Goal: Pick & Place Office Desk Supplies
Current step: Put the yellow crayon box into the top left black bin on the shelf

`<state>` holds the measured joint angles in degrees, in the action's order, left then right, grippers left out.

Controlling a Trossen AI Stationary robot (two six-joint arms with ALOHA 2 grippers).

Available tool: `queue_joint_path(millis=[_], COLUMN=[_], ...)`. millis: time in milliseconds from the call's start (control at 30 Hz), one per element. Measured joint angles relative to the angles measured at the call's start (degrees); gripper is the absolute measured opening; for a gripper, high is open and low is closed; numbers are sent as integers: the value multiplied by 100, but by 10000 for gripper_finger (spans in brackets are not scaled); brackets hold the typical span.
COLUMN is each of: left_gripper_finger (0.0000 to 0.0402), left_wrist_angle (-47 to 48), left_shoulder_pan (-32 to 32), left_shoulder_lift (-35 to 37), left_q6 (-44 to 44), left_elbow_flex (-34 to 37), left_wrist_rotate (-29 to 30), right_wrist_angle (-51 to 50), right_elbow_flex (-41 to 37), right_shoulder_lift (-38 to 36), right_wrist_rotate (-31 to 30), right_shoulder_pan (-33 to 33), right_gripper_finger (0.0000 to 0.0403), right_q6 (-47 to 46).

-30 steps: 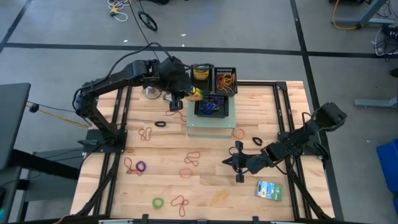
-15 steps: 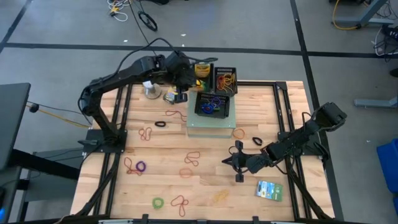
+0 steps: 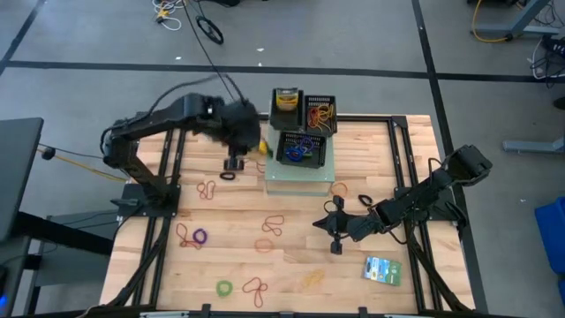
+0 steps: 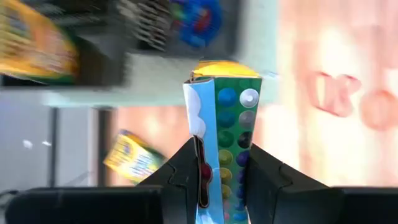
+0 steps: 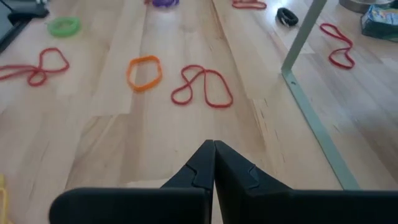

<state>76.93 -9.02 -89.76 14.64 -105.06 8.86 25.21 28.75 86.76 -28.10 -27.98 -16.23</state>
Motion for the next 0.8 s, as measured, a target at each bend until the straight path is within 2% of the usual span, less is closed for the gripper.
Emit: queue_joint_path(millis=[100, 233, 433, 633, 800], left_gripper_finger=[94, 94, 94, 94, 94], left_wrist_angle=[159, 71, -832, -1582, -1519], left_shoulder_pan=[616, 1366, 2176, 2462, 2360], left_shoulder_lift=[-2, -13, -49, -170, -493], left_q6=[-556, -1019, -1615, -2000, -1905], left_elbow_flex=[216, 876, 1809, 2154, 2398], left_wrist_rotate=[-6, -61, -195, -608, -355], right_wrist_angle=[228, 493, 582, 583, 505], right_elbow_flex=[0, 2, 313, 1080, 1728], right_shoulder_lift=[0, 80, 636, 1368, 1914], right_wrist_rotate=[-48, -507, -1341, -1467, -1361], right_shoulder_pan=[-80, -410, -1074, -1207, -1008], right_gripper_finger=[13, 14, 14, 14, 14], right_q6=[-80, -417, -1048, -1240, -1241])
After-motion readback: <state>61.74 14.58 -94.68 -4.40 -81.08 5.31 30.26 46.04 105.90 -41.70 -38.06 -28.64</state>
